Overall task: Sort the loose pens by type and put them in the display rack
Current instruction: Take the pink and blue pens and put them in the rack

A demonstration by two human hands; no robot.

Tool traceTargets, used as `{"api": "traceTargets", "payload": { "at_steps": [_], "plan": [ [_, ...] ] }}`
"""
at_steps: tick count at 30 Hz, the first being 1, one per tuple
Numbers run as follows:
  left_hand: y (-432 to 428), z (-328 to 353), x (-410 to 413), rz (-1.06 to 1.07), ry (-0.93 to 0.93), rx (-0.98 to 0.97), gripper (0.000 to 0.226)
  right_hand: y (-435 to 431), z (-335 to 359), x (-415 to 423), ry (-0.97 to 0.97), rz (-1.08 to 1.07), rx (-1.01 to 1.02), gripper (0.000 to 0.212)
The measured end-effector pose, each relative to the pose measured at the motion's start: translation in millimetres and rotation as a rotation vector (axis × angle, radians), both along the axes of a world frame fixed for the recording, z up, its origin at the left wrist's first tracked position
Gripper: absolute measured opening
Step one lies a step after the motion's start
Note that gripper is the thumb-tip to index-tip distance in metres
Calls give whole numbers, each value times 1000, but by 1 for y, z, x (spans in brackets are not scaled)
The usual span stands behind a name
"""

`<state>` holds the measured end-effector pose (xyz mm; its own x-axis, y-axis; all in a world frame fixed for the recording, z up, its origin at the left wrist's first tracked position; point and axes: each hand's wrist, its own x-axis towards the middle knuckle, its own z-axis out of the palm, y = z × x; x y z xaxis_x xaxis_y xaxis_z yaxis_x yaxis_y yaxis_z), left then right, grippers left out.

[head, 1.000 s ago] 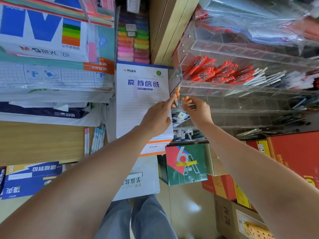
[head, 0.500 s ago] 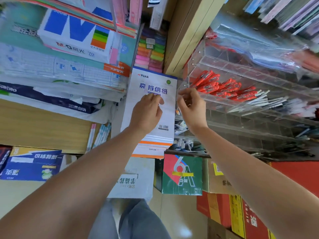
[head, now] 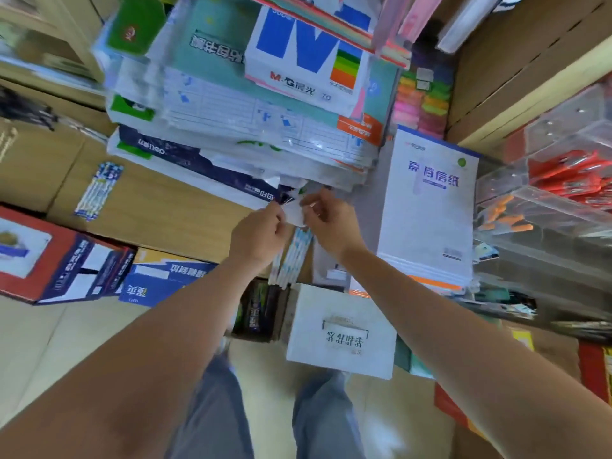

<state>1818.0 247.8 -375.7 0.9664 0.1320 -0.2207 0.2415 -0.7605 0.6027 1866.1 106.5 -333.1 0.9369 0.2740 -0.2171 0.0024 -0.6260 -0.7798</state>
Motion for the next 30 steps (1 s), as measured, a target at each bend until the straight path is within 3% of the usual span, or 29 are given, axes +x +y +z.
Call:
{"api": "traceTargets", "payload": {
  "at_steps": [5,11,18,23,30],
  "plan": [
    [56,-60,-24,-162,277,-10,21,33,-90,-33,264,-199,-183,11],
    [57,-125,-26,-312,372,-41,27,34,-156,-55,441,-229,-433,26],
    [23,-185,-3,-469,385,-9,44,29,-205,-29,441,-222,-581,47],
    [9,-209,8,-495,390,97,41,25,-231,-24,475,-252,-652,51],
    [18,-223,12,-437,275,319,28,32,-239,-13,499,-218,-714,83]
  ]
}}
